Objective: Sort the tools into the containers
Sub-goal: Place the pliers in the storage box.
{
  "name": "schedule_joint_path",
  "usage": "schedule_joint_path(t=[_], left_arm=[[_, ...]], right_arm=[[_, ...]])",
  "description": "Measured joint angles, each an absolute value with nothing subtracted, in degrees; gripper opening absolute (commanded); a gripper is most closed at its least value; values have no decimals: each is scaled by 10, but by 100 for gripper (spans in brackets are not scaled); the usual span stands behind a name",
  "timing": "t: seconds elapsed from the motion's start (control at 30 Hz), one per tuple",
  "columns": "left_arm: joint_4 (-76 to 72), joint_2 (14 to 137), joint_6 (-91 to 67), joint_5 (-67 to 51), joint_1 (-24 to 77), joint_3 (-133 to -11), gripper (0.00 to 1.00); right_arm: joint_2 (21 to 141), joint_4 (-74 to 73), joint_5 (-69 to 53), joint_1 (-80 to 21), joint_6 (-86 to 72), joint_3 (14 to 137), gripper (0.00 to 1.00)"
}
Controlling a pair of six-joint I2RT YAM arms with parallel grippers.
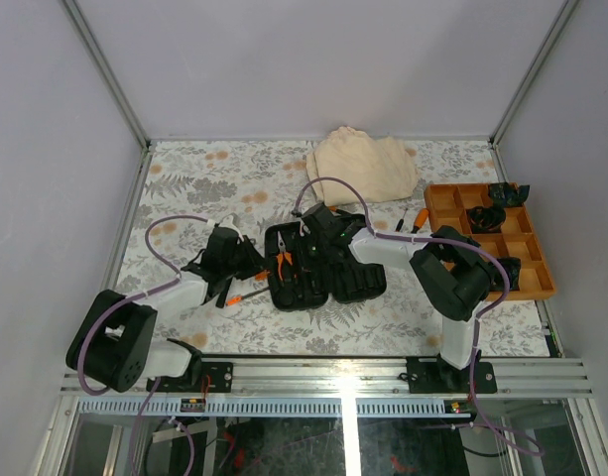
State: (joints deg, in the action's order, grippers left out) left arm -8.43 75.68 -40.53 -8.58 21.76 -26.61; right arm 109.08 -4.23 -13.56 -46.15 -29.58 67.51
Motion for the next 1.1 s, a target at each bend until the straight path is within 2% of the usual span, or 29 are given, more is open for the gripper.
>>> schedule_joint_path(t=[0.27,0.67,0.9,1.1], left_arm=[[-87,731,-408,-81,233,-244,13],[-77,706,-422,-70,263,-226,12],[-62,697,-424,-71,267,-226,12],[-54,692,-424,-70,270,-226,12]], right_arm=[[1091,-46,-128,-462,-307,675,15],[1089,-53,-121,-461,-329,670,33],[1062,-53,-119,-461,-323,661,38],[1022,-53,-110,-461,-303,658,38]])
